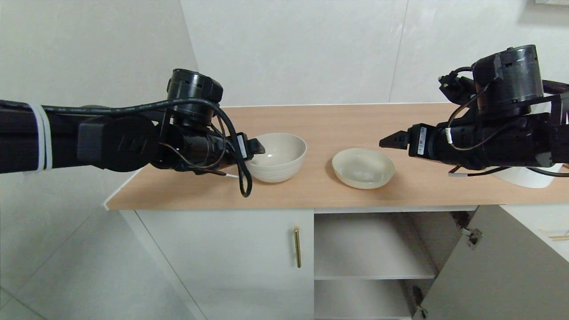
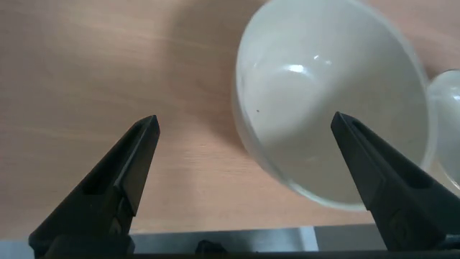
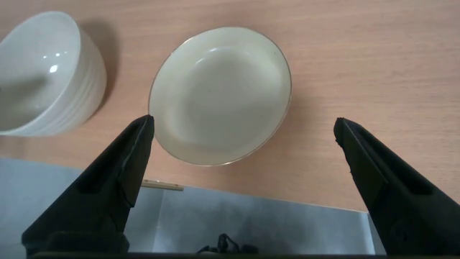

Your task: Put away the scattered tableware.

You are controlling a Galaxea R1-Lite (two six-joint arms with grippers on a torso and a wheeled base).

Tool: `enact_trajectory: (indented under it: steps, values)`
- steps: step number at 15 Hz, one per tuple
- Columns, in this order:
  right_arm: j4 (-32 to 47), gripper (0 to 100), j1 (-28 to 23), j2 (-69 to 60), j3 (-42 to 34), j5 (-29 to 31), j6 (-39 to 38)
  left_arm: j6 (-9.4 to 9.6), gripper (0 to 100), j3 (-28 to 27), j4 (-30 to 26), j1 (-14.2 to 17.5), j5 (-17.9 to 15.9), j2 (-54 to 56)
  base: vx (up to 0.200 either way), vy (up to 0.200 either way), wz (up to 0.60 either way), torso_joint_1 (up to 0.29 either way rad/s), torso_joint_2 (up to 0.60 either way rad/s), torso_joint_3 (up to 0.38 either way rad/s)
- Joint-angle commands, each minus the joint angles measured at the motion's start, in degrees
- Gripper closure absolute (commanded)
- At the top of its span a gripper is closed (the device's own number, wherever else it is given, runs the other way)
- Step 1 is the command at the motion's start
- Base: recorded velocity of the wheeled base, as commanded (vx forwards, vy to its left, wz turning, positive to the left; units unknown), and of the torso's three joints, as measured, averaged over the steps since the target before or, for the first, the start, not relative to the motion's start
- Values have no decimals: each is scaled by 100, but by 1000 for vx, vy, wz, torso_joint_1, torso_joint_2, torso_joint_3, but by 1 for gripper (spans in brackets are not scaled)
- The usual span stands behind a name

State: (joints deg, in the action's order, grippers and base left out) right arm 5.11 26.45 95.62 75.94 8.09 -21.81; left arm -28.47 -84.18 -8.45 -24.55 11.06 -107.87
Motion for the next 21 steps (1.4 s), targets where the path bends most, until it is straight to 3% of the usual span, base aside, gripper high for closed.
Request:
enact_trajectory:
  steps: [1, 2, 7, 10, 12, 15, 21]
  values:
    - [-10, 0, 0, -26, -9, -1, 1, -10, 0, -64, 1, 29, 2, -129, 0, 0, 0, 0, 0, 0]
    - [-1, 0, 0, -17, -9, -1, 1, -10, 100, -64, 1, 47, 2, -129, 0, 0, 0, 0, 0, 0]
    - [-10, 0, 0, 9, 0, -10, 1, -19, 100, -55, 1, 47, -16, -49, 0, 0, 0, 0, 0, 0]
    - [-10, 0, 0, 53, 27, -1, 1, -177, 100, 24, 1, 38, -51, 408, 0, 0, 0, 0, 0, 0]
    - [-63, 0, 0, 132, 27, 8, 1, -186, 100, 121, 1, 29, -95, 601, 0, 0, 0, 0, 0, 0]
    - [-388, 0, -9, 870, 176, 491, 10, -159, 100, 560, 1, -6, -807, 1278, 0, 0, 0, 0, 0, 0]
    - [-405, 0, -176, 1442, 413, 667, -8, -159, 100, 587, 1, -6, -895, 1339, 0, 0, 0, 0, 0, 0]
